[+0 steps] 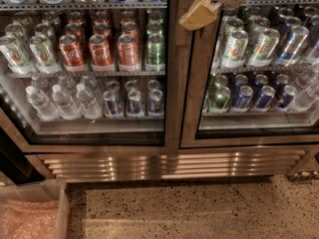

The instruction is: Open left fridge door

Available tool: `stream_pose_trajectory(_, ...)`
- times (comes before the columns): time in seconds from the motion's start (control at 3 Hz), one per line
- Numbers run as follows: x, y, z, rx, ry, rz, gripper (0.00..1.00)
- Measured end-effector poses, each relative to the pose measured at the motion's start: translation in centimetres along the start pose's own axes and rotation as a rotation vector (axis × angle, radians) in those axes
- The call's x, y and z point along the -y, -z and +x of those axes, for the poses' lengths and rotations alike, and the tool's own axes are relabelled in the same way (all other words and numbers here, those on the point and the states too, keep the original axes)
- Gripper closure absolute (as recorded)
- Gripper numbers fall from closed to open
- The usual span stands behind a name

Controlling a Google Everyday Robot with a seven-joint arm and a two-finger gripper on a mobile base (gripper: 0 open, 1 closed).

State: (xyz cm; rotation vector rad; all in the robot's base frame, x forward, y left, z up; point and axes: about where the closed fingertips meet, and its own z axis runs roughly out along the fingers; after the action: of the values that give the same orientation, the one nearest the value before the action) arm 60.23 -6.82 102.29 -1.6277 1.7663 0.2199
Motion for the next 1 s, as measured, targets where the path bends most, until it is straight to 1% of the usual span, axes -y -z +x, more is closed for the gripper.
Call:
stream_pose_trajectory(0.67, -0.34, 0.10, -0.03, 0.021, -0.003, 0.006, 1.00)
stream_pose_trajectory(1.0, -0.30, 0.19, -0.04, 0.021, -0.003, 0.006, 1.00)
